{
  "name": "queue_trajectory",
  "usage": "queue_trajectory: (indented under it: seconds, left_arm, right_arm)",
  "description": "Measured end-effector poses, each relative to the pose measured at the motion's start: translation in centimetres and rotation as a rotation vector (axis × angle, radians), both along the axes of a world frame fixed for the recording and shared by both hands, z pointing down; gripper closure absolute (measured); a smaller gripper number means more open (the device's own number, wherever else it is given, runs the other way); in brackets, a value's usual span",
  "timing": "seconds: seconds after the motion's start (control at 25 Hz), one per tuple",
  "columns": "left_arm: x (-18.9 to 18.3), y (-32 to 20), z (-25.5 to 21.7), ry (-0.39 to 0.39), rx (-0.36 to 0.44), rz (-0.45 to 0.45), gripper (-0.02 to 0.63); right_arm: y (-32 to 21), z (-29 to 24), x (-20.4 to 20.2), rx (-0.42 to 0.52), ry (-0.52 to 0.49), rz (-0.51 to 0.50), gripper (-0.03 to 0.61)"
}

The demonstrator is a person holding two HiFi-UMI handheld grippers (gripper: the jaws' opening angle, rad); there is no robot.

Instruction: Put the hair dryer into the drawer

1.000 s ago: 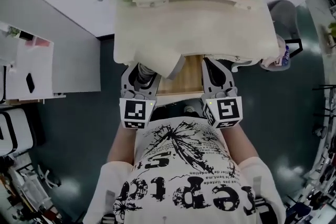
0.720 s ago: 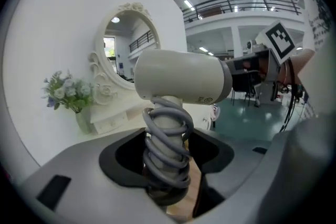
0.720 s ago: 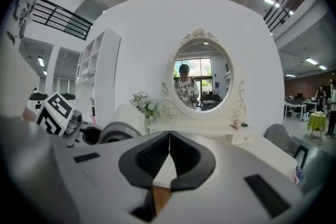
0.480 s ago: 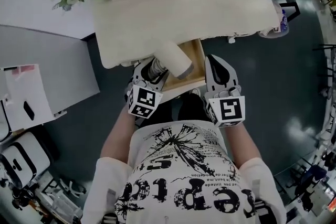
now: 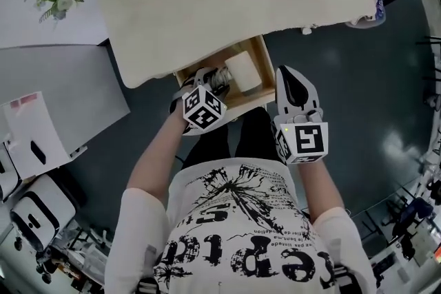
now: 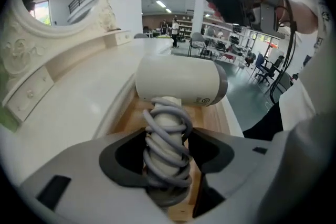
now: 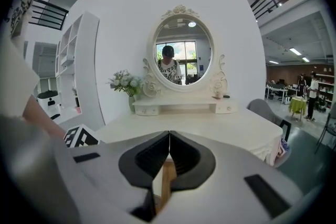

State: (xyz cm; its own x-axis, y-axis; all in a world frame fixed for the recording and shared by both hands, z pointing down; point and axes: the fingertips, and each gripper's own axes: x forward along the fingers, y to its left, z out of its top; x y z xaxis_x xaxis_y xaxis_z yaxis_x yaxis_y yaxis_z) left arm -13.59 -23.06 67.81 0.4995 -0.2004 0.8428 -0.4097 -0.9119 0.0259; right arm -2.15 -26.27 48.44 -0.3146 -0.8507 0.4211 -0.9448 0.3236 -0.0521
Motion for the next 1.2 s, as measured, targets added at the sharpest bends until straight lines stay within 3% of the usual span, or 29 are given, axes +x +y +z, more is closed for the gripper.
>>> queue_trajectory:
  seconds: [0.24,0.44,0.76,1.2]
  left_arm:
    - [1.8,0.9,4.0,-0.083,-0.113,0.092,0.359]
    - [2.6,1.0,6.4,-0.112,-0.158,0.108,0.359]
    - [4.4,0.9,7.2,-0.069,-0.152,0.101,0.359]
    - [3.3,1.5,9.6,-0.100,-0.181,0.051,0.356]
  right_arm:
    - [0.6,2.4,0.7,-0.053,-0.022,0.022,0.561]
    - [0.7,4.0,1.1,-0.082,-0.029,0.035,0.561]
    - [0.7,5.0,2.4,-0.089,-0.039,0.061,0.561]
    - [1.1,5.2,3.0,-0.097,-0.039,0.058,0.561]
